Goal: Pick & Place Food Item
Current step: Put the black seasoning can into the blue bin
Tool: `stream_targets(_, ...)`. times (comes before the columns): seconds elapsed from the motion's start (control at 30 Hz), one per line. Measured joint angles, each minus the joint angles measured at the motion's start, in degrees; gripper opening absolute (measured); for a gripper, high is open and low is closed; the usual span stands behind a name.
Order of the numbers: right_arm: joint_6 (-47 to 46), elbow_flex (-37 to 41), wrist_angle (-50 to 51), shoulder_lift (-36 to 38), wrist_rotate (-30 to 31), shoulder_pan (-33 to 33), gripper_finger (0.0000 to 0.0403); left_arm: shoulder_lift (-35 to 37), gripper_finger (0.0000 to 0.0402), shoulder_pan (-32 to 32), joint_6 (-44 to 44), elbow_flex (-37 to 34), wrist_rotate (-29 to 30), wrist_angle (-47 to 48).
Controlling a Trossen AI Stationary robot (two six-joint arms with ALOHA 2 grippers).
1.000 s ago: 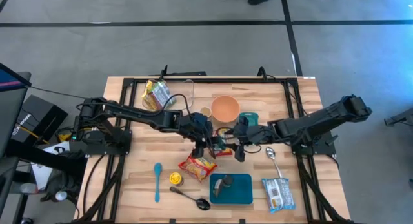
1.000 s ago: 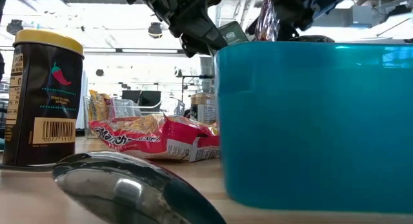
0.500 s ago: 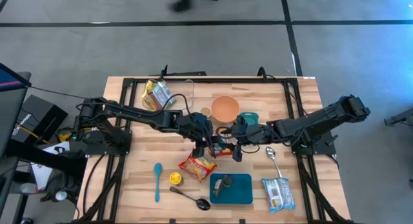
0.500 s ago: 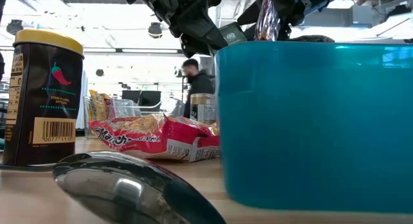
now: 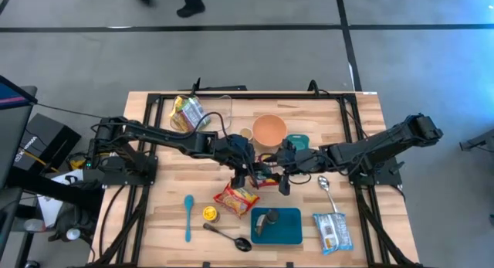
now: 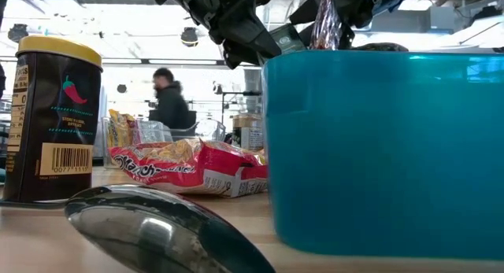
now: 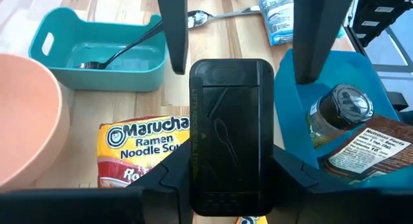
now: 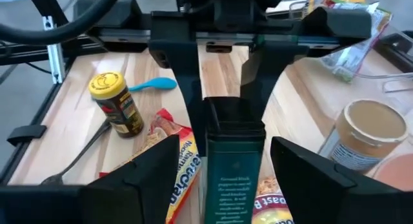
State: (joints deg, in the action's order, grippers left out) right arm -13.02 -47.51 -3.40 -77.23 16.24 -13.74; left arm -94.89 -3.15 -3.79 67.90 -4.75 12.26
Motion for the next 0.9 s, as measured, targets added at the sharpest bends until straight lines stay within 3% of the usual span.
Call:
stream_targets(0.6, 0.0, -2.05, -2.34, -5.64, -1.39, 1.53, 0.0236, 0.0, 0.012, 0.01, 0.0, -0.17, 0.06, -0.48)
stream_targets(0.9, -0.02, -2.04, -1.2, -5.22, -1.39, 1.41, 0.0188, 0.0, 0.0124, 0.01, -0.1, -0.17, 0.04, 0.24)
